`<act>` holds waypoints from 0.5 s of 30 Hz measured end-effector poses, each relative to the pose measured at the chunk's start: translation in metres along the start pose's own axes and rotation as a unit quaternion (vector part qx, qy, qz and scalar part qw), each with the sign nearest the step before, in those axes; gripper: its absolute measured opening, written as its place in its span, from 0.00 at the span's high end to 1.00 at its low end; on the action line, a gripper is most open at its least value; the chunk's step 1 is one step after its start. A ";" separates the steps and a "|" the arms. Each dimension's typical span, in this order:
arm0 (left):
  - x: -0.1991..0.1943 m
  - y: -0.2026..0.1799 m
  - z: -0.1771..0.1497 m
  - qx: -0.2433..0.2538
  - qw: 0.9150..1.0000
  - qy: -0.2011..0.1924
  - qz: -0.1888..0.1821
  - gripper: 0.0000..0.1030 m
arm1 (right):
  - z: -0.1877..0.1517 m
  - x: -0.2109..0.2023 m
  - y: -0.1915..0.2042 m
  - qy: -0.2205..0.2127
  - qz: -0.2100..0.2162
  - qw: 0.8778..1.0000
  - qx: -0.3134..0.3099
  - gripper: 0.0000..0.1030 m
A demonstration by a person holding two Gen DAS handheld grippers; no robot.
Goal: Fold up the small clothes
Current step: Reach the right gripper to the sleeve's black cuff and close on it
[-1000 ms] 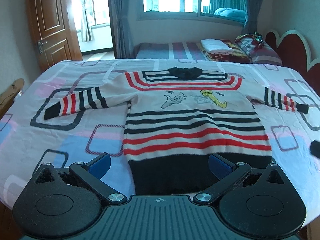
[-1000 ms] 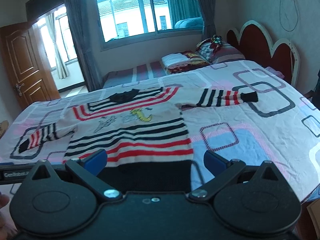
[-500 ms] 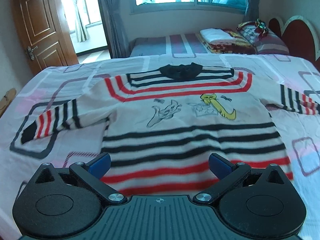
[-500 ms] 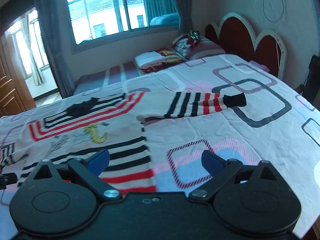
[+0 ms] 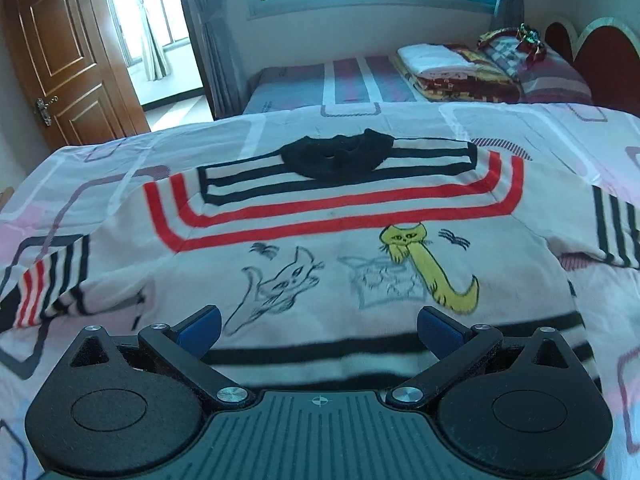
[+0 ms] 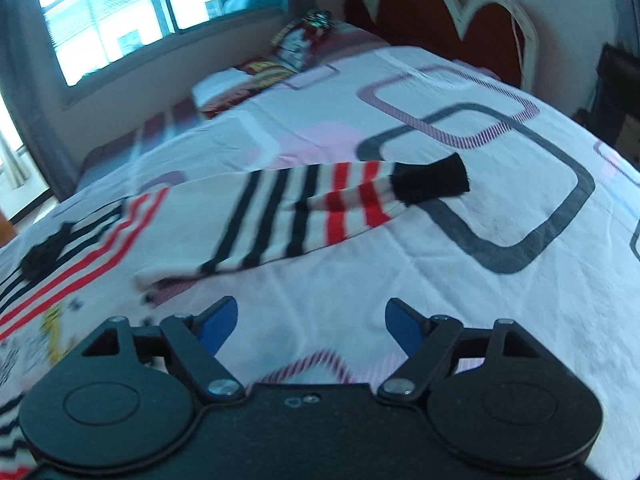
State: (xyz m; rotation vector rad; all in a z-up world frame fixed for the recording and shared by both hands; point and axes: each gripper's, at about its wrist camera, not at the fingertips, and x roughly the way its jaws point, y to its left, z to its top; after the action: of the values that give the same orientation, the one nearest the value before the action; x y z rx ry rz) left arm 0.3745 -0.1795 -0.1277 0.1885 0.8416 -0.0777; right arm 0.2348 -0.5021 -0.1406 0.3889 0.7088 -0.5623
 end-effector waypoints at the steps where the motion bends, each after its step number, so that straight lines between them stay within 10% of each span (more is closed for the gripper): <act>1: 0.007 -0.002 0.003 -0.001 1.000 0.003 -0.001 0.00 | 0.005 0.010 -0.004 0.003 -0.003 1.000 0.005 0.24; 15: 0.051 -0.005 0.015 -0.003 0.999 0.032 0.020 0.00 | 0.058 0.107 -0.044 0.027 -0.024 0.995 0.092 0.38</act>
State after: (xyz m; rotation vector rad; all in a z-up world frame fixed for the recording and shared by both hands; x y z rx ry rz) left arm 0.4186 -0.1868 -0.1572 0.2031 0.9015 -0.0321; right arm 0.3036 -0.6041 -0.1815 0.5615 0.7209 -0.6665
